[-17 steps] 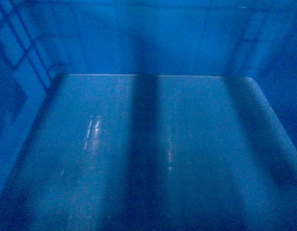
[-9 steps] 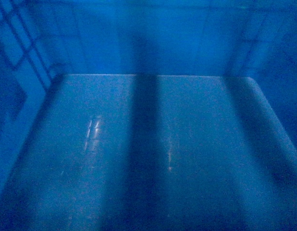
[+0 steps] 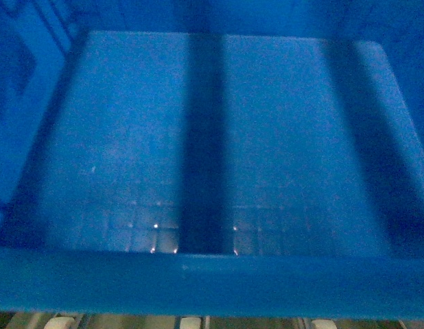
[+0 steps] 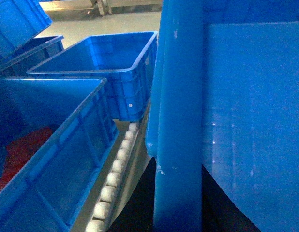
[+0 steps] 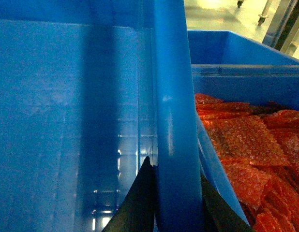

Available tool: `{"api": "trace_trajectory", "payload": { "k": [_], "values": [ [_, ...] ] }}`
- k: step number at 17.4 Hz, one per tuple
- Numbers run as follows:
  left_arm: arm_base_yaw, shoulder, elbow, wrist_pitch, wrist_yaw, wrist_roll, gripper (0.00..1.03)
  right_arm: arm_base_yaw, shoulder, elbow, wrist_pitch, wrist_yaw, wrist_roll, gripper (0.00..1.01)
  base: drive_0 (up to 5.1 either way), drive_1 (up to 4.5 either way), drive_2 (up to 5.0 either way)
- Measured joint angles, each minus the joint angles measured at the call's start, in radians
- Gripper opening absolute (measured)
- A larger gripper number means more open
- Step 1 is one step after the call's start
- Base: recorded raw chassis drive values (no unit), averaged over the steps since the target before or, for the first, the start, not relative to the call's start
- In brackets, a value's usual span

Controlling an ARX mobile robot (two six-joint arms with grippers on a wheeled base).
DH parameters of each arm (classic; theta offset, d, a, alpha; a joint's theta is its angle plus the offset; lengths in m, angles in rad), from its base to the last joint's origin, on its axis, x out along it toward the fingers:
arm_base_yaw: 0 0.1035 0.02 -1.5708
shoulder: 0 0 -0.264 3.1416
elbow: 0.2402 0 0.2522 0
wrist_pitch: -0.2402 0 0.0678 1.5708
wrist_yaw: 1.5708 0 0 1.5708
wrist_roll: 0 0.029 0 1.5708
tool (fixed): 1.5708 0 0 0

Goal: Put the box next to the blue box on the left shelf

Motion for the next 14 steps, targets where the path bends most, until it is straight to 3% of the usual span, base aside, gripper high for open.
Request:
{"api": "trace_trajectory", "payload": {
  "k": [2,4,5,6,7,8,10,12,14],
  "values": [
    [0.043,-0.001,0.031,-0.110,0.032,-0.005,0.11,0.044,0.008,0.032,-0.098,0.014,0.029,0.11,0.0,0.00,0.0],
    [0.113,0.021,0.091,-0.326,0.108,-0.064,0.11,0.053,0.064,0.076,-0.255,-0.037,0.103,0.11,0.0,0.00,0.0],
    [0.190,0.047,0.120,-0.491,0.209,-0.119,0.11,0.020,0.137,0.110,-0.334,-0.147,0.151,0.11,0.0,0.00,0.0],
    [0.254,0.104,0.119,-0.518,0.290,-0.150,0.10,-0.039,0.241,0.113,-0.309,-0.248,0.159,0.09,0.0,0.00,0.0],
    [0.275,0.159,0.098,-0.515,0.311,-0.170,0.10,-0.046,0.293,0.121,-0.291,-0.269,0.147,0.09,0.0,0.00,0.0],
    [0.234,0.162,0.068,-0.414,0.199,-0.174,0.28,-0.034,0.276,0.120,-0.345,-0.230,0.142,0.33,0.0,0.00,0.0],
    [0.216,0.156,0.069,-0.338,0.143,-0.159,0.40,-0.029,0.251,0.111,-0.317,-0.204,0.142,0.45,0.0,0.00,0.0],
    [0.209,0.151,0.073,-0.293,0.032,-0.148,0.47,-0.022,0.226,0.113,-0.288,-0.177,0.140,0.53,0.0,0.00,0.0],
    [0.222,0.144,0.096,-0.279,-0.025,-0.148,0.54,-0.016,0.192,0.116,-0.268,-0.116,0.138,0.60,0.0,0.00,0.0]
  ]
}}
